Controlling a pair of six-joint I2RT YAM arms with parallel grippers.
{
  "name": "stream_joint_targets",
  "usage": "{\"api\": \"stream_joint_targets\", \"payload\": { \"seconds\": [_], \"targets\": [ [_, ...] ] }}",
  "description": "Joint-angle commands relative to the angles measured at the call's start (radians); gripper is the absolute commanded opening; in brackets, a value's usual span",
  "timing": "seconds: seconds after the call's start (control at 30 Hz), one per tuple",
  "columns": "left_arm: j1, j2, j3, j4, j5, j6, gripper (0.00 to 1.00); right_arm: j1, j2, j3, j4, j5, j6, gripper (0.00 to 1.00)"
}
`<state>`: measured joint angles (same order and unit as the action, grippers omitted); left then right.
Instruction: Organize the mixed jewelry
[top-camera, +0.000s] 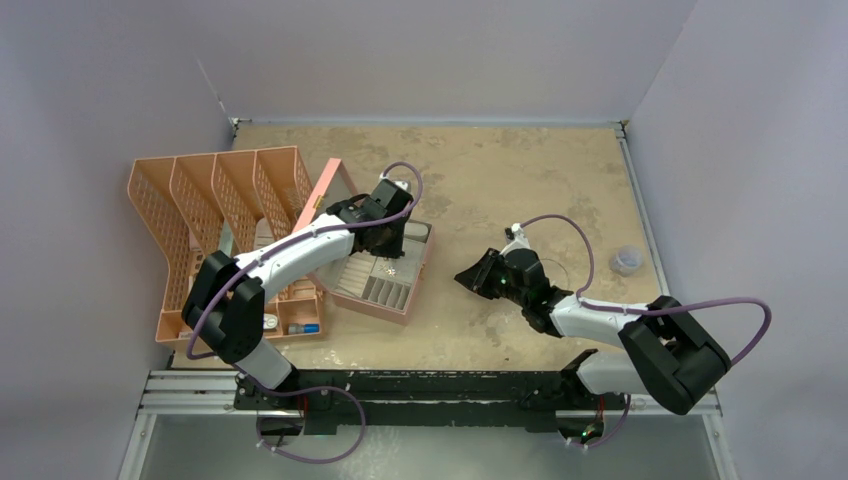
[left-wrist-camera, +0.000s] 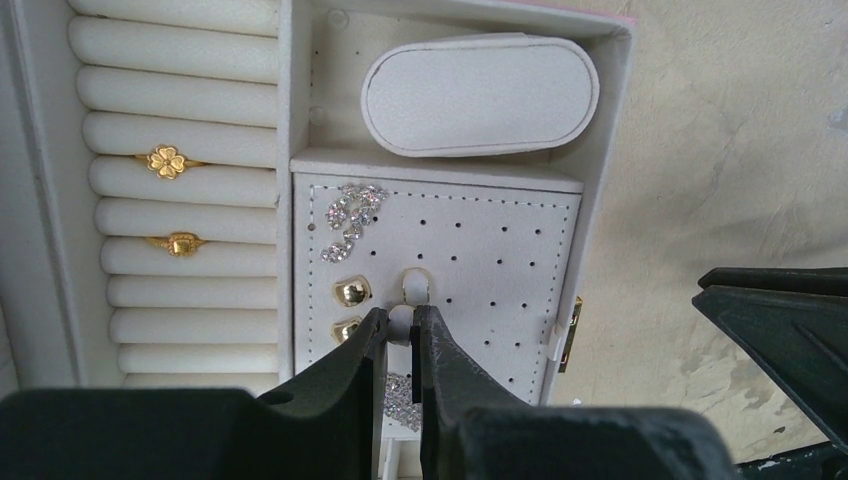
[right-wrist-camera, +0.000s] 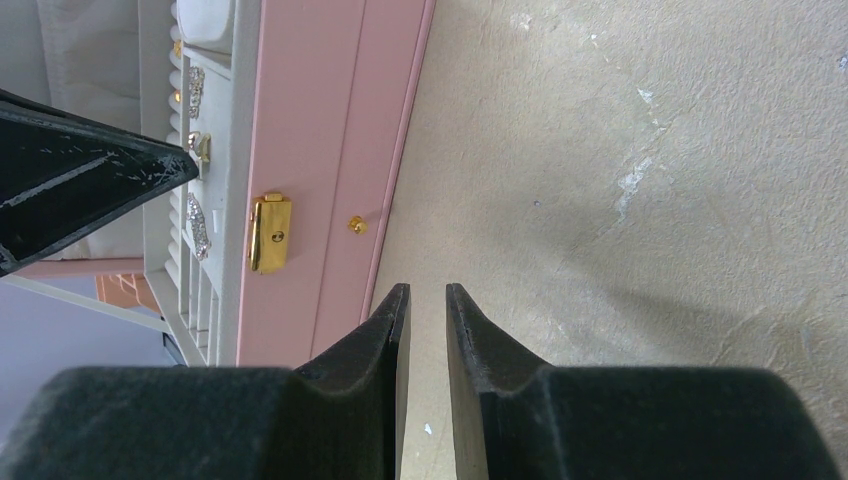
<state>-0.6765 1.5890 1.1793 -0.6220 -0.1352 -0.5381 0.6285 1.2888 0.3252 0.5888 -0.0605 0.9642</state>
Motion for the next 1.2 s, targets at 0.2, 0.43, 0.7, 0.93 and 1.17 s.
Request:
{"api": "stream_joint_targets", "payload": {
  "seconds": [0.2,0.43,0.7,0.93,1.17],
  "targets": [
    [-0.005,-0.041,-0.004,-0.017,0.003,0.009,0.00,0.004,-0.003,0.003,0.038,0.028,-0.010,0.22],
    [-0.005,-0.022,-0.008,0.013,0.012,0.009,0.00,0.004,-0.005,0.003,0.038,0.028,-0.011,0.22],
    [-0.004,-0.015,0.001,0.018,0.010,0.010,0.00,0.004,-0.005,0.003,0.037,0.029,-0.012,0.22],
    [-0.005,-0.011,-0.004,0.018,0.019,0.005,0.00,0.004,-0.004,0.005,0.038,0.030,-0.013,0.22],
    [-0.005,-0.004,-0.015,0.024,0.031,-0.002,0.00,0.004,-0.003,0.005,0.038,0.030,-0.012,0.22]
  ]
}}
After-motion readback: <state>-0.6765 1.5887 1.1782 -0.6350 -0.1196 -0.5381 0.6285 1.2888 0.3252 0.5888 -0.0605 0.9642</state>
